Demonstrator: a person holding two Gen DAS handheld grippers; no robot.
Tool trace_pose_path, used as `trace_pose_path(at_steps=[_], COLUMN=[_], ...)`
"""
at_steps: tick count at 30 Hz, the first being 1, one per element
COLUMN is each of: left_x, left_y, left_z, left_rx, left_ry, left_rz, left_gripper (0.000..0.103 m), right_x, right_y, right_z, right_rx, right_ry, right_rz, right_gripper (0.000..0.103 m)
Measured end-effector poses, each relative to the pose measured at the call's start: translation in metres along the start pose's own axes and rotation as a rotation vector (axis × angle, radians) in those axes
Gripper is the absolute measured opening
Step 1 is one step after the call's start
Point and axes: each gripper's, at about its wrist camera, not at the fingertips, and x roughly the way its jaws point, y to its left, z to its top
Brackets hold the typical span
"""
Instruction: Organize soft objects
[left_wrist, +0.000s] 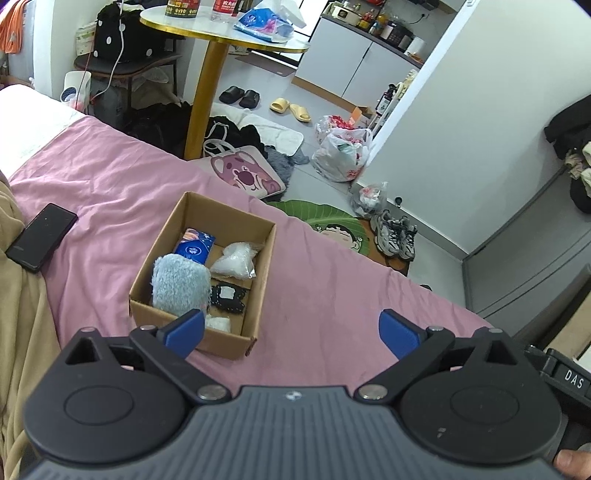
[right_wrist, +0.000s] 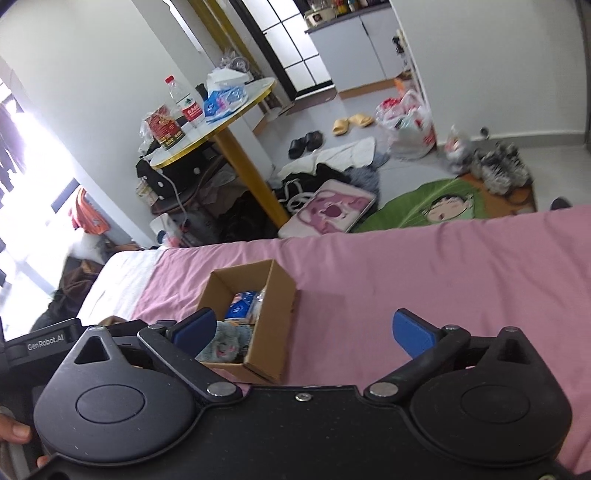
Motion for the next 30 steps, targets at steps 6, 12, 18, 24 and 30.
trace_pose_path(at_steps=[6, 12, 18, 24, 30], left_x=[-0.025, -0.049, -0.071, -0.090, -0.105], left_y=[-0.002, -0.006, -0.011, -0.016, -0.021], left_z=[-0.012, -0.023, -0.036, -0.050, -0.063], left_rx=[0.032, 0.076, 0.137, 0.183, 0.218], left_ry=[-0.039, -0.062, -0.097, -0.118, -0.133], left_rz=[-0.001, 0.006, 0.019, 0.029, 0.029], left_gripper=[0.102, 0.102, 0.102, 0.102, 0.102], right_x=[-0.024, -0.048, -0.069, -0.086, -0.102], right_y=[0.004, 0.014, 0.027, 0.034, 0.039], right_z=[-0.006, -0.015, -0.024, -0.035, -0.044], right_rx=[-0.016, -0.049, -0.091, -0.113, -0.126], right_ry=[-0.021, -0.035, -0.060, -0.067, -0.080], right_rz=[-0.038, -0.071, -0.103, -0.115, -0.119], right_gripper=[0.103, 0.103, 0.103, 0.103, 0.103])
